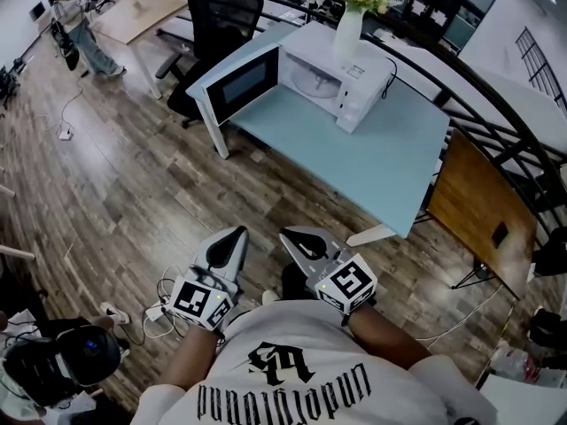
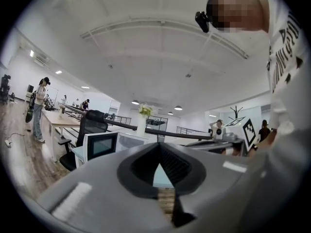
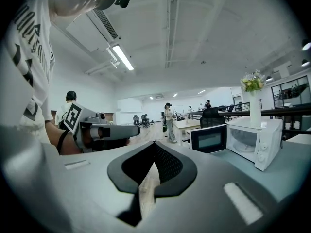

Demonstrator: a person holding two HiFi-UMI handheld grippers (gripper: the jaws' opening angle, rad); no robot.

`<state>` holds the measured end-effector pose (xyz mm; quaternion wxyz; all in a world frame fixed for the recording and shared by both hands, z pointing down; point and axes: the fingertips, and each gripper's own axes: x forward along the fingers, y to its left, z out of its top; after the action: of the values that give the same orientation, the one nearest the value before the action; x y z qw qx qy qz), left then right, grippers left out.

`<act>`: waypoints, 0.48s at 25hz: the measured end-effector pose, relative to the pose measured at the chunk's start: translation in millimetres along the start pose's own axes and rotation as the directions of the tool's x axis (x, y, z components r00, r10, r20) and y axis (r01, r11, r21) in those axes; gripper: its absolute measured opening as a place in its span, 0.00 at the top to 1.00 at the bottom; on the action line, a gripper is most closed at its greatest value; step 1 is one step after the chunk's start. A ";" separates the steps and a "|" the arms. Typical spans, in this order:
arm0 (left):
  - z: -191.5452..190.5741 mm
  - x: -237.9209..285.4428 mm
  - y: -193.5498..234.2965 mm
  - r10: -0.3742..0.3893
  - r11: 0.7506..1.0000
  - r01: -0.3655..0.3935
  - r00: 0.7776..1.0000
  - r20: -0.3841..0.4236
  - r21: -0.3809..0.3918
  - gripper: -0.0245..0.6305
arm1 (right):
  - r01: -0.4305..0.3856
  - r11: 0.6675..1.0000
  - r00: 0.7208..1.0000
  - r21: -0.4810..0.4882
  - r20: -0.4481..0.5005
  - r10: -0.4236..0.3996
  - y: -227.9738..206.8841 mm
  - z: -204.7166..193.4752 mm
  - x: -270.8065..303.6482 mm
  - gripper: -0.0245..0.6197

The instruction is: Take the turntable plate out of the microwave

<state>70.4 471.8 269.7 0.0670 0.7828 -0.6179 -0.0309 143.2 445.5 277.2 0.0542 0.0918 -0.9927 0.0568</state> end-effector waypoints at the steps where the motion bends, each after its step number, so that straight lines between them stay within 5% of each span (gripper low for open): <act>1: 0.0 4.1 5.1 0.007 1.000 -0.007 1.000 -0.005 0.002 0.89 | -0.006 1.000 1.000 0.005 0.001 0.006 -6.1 0.2 5.9 0.96; 12: 2.4 118.2 56.6 0.007 1.000 -0.007 1.000 -0.015 -0.017 0.89 | -0.003 1.000 1.000 0.011 -0.002 0.003 -125.3 11.9 49.4 0.96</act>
<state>43.2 343.9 279.6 0.0783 0.7802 -0.6199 -0.0300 117.4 312.9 284.2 0.0546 0.0905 -0.9924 0.0625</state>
